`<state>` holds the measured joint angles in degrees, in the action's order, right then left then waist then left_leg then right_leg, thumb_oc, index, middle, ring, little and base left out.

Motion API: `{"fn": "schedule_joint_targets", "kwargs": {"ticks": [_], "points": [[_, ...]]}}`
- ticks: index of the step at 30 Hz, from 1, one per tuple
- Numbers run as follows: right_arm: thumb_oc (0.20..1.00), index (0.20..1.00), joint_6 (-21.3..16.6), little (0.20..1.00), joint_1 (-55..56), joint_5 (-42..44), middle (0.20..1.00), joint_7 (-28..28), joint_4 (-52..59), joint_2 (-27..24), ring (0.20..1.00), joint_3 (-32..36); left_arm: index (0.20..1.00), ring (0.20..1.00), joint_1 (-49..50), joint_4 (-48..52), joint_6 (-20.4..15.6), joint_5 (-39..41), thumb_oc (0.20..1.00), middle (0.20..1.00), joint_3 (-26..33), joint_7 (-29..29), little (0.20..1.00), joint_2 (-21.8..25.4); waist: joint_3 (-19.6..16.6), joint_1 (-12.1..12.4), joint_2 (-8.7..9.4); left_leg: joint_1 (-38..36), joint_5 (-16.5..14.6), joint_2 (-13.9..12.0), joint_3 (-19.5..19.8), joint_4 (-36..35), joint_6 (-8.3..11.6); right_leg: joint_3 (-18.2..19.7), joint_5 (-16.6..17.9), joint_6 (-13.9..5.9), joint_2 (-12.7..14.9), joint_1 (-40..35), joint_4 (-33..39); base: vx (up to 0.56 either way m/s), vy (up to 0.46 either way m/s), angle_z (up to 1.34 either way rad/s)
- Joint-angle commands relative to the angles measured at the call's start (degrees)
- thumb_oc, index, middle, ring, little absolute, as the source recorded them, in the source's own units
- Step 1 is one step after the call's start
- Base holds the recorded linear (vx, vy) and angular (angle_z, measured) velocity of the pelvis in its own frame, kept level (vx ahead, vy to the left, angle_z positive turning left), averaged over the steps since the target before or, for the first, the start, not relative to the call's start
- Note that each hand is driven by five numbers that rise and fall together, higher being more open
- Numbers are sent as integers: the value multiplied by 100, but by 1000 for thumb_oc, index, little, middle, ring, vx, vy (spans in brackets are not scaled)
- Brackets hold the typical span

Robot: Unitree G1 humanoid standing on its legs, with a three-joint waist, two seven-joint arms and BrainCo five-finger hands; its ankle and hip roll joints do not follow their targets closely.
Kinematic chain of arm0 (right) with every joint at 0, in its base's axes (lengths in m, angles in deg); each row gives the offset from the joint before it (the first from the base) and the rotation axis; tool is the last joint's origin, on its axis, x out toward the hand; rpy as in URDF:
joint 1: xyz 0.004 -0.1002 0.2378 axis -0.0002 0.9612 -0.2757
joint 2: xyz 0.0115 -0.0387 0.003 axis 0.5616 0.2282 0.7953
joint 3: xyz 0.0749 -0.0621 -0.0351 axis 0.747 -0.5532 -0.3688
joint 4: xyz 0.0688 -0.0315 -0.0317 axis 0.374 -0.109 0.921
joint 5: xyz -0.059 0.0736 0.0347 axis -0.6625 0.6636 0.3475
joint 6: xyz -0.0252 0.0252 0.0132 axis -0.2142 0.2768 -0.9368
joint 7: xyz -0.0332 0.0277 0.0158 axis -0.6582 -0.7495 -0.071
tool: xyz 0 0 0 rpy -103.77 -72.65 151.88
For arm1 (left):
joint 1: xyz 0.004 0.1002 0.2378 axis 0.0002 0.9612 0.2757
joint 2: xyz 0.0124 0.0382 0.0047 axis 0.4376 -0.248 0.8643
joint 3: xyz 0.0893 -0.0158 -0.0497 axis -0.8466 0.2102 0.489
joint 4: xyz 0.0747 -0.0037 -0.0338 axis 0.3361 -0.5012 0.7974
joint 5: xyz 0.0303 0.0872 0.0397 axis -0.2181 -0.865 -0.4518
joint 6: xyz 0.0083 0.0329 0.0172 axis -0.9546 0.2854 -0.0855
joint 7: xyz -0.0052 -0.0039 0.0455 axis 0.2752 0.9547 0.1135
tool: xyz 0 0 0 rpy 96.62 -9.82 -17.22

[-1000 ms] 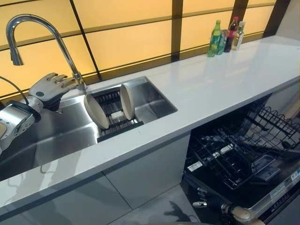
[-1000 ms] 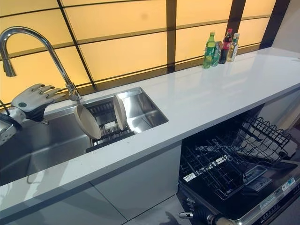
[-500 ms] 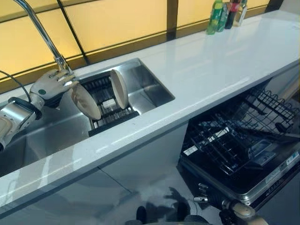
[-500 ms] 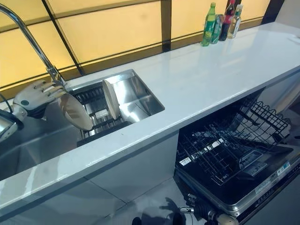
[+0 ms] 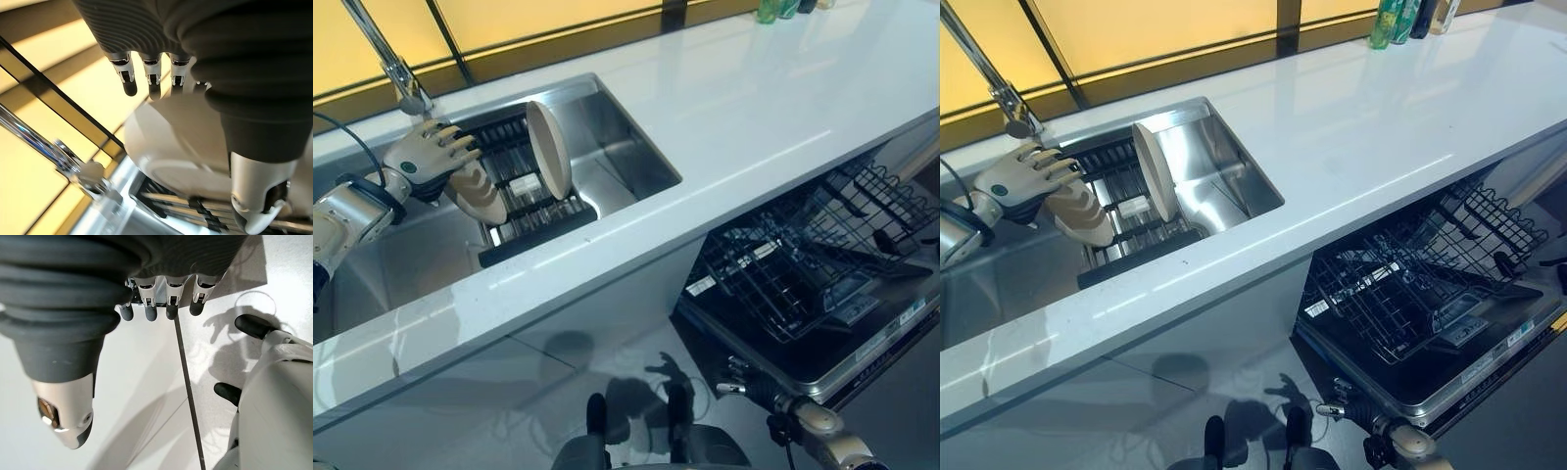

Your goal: Pick up plates and place into dishwasher.

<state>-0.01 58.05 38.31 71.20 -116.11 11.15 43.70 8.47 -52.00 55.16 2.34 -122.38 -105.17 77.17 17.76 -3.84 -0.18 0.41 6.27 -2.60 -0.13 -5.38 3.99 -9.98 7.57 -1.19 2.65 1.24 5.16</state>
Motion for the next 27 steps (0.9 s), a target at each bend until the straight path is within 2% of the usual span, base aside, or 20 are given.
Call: {"fn": "schedule_joint_targets", "kwargs": {"ticks": [1,10,11,12,13,20,27], "points": [[1000,1000,-352,1000,-278,255,1000,-85,193,43,1000,147,1000,1000,-843,-398,99,-9,1000,1000,35,203,1000,8,242,-26,120,206,-357,455,-436,87,-503,357,-73,-680,157,357,-353,0,0,0],[1000,1000,-438,1000,-341,354,1000,-153,277,95,1000,284,1000,1000,-934,-481,140,7,1000,1000,-115,858,1000,-27,335,-29,185,274,-346,462,-451,87,-514,320,-34,-713,167,447,-382,-29,-10,0],[1000,1000,-458,1000,-337,387,1000,-163,294,94,1000,293,752,752,-931,-488,134,22,752,752,-120,882,752,-27,333,-30,184,274,-347,465,-452,87,-513,315,-32,-716,169,446,-380,0,0,0],[1000,1000,-478,1000,-333,424,1000,-165,306,92,1000,295,241,241,-926,-500,131,35,241,241,-118,853,241,-30,330,-29,184,274,-347,467,-451,86,-513,308,-32,-718,172,444,-378,0,0,0],[1000,1000,-479,1000,-331,449,1000,-163,343,95,1000,313,200,200,-932,-484,131,85,200,200,-119,828,200,-16,330,-30,182,264,-348,472,-453,83,-515,302,-28,-718,173,439,-377,0,0,0],[1000,1000,-508,1000,-218,406,1000,-162,513,99,1000,434,200,200,-921,-445,-74,108,200,200,-76,679,200,22,194,-42,79,153,-375,515,-455,73,-501,231,-55,-729,213,345,-368,0,0,0],[1000,1000,-476,1000,-87,394,1000,-207,708,39,1000,520,200,200,-555,-341,-151,148,200,200,135,572,200,105,-98,-79,-38,-66,-439,550,-467,57,-465,169,-121,-700,246,109,-284,24,0,0]]}}
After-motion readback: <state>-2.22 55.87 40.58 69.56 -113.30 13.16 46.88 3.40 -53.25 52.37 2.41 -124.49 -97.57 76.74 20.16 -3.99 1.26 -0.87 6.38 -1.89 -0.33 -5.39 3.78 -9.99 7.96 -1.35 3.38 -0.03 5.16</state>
